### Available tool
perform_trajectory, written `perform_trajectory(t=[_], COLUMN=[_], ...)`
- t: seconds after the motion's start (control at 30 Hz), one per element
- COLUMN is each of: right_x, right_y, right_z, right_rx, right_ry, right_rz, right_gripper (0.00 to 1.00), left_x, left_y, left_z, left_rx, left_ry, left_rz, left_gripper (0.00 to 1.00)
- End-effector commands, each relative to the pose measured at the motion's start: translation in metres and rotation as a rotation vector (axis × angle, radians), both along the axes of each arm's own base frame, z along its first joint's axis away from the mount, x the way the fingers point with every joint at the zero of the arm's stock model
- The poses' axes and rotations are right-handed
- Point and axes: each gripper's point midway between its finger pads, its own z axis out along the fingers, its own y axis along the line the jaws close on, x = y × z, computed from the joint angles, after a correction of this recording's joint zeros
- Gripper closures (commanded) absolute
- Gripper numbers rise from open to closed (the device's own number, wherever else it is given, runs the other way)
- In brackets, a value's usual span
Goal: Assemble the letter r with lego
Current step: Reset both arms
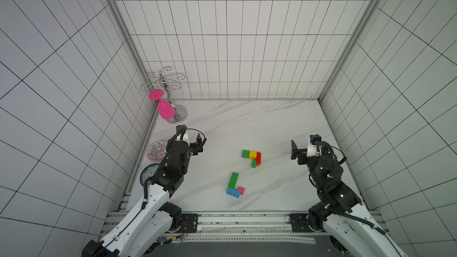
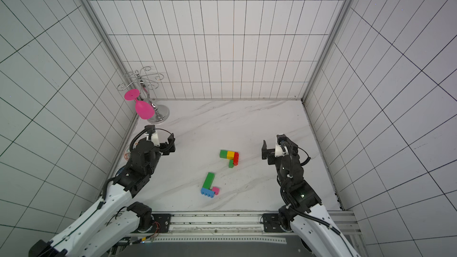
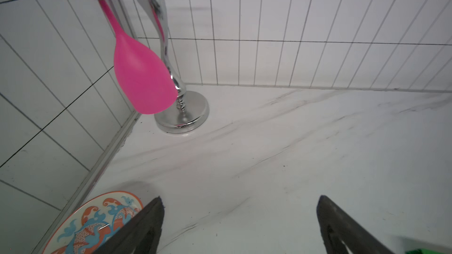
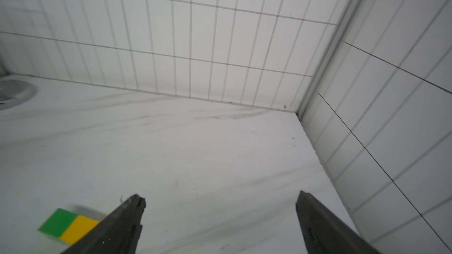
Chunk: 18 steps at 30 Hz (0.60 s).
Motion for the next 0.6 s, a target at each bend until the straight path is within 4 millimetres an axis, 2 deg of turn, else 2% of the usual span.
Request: perform_trajectory(t=[0.0,0.03,0.07,0.17,0.27,0.3,0.37,0.4,0.43,0.47,0.53,0.57], right_x=[0.038,0.047,0.054,0.08,0.085,0.088,0.095,0.105,0.112,0.113,0.122,0.116], right_y=[-0.05,-0.069,-0.078,-0.079,-0.084,-0.08,-0.067,-0.061,-0.047,-0.041,-0.025,-0.019], right_z=[-0.015,-0.029,-0.043,-0.082,-0.101,-0.107,-0.122,-0.124,-0.124,-0.132,-0.132,-0.134], right_rx=[0.225,0.298,0.324,0.235,0.235,0.252,0.226,0.225,0.225,0.209,0.192,0.18], right_ry=[-0.021,0.004,0.039,0.156,0.07,0.046,0.033,-0.003,0.017,0.142,0.113,0.153], right_rz=[-0.1,-0.172,-0.22,-0.207,-0.22,-0.203,-0.129,-0.076,0.012,0.042,0.117,0.152], right_gripper=[0.02,0.02,0.01,0.02,0.02,0.01,0.02,0.01,0.01,0.01,0.01,0.01], left_x=[0.015,0.017,0.018,0.016,0.011,0.01,0.012,0.016,0.021,0.025,0.033,0.037], left_y=[0.018,0.029,0.039,0.064,0.083,0.085,0.086,0.084,0.081,0.083,0.084,0.085], left_z=[0.026,0.021,0.015,-0.002,-0.019,-0.026,-0.027,-0.03,-0.035,-0.042,-0.057,-0.057], left_rx=[-0.06,-0.082,-0.098,-0.093,-0.043,-0.029,-0.028,-0.028,-0.028,-0.024,-0.012,-0.007], left_ry=[-0.161,-0.163,-0.164,-0.177,-0.176,-0.173,-0.211,-0.207,-0.187,-0.172,-0.15,-0.173], left_rz=[0.076,0.117,0.152,0.244,0.328,0.326,0.323,0.299,0.276,0.275,0.278,0.283], left_gripper=[0.02,0.02,0.02,0.02,0.02,0.02,0.02,0.02,0.03,0.03,0.03,0.02])
